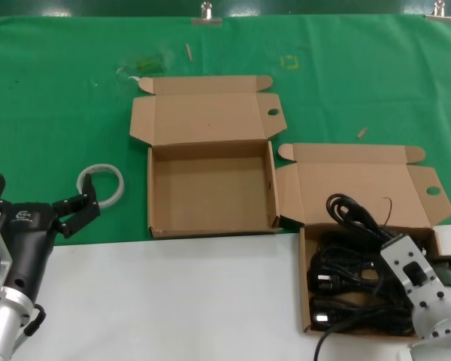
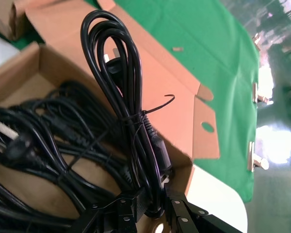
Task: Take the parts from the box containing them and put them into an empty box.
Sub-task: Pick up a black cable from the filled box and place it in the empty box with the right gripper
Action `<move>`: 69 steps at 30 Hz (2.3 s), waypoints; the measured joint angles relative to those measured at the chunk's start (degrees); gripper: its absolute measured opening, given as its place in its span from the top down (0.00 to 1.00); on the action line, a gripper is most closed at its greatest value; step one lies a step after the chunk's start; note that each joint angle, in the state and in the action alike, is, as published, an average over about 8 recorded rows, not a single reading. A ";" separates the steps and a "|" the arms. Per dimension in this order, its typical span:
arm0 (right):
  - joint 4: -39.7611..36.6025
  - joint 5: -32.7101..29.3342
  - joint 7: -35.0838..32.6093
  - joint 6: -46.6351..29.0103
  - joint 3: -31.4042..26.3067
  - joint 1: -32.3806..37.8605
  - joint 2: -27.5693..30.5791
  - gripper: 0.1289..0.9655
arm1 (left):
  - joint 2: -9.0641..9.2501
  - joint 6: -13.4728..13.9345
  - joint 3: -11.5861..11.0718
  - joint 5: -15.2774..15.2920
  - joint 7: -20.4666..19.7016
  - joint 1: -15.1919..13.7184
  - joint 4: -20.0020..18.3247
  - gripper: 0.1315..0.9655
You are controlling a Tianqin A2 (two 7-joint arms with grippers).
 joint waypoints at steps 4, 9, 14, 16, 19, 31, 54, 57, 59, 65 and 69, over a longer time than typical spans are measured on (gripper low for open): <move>2.81 0.00 -0.14 1.80 -1.25 0.19 0.00 0.93 | 0.00 0.00 0.00 0.00 0.00 0.00 0.00 0.00; 7.05 -0.09 -0.34 4.71 -4.01 1.35 0.00 0.93 | 0.00 0.00 0.00 0.00 0.00 0.00 0.00 0.00; 10.17 -0.20 -0.73 6.76 -7.45 3.79 0.00 0.93 | 0.00 0.00 0.00 0.00 0.00 0.00 0.00 0.00; 10.29 -0.18 -0.88 6.69 -8.61 5.01 0.00 0.93 | 0.00 0.00 0.00 0.00 0.00 0.00 0.00 0.00; 9.09 -0.10 -1.06 5.55 -9.80 6.78 0.00 0.93 | 0.00 0.00 0.00 0.00 0.00 0.00 0.00 0.00; -5.90 0.00 -0.75 -5.26 -11.57 13.07 0.01 0.93 | 0.00 0.00 0.00 0.00 0.01 0.00 0.00 0.00; -18.45 0.00 21.90 -14.66 -33.01 25.21 0.19 0.93 | 0.00 0.00 0.00 -0.01 0.02 0.00 0.00 0.00; -18.29 0.00 18.17 -13.82 -29.97 23.37 0.23 0.93 | 0.00 0.00 0.00 -0.01 0.02 0.00 0.00 0.00; -18.05 0.00 14.35 -13.15 -26.78 21.68 0.33 0.93 | 0.00 0.00 0.00 -0.01 0.02 0.00 0.00 0.00; -17.39 0.00 1.62 -11.69 -16.23 16.87 0.81 0.93 | 0.00 0.00 0.00 -0.01 0.02 0.00 0.00 0.00; -17.26 0.00 -4.04 -11.45 -11.61 15.29 0.91 0.93 | 0.00 0.00 0.00 -0.01 0.02 0.00 0.00 0.00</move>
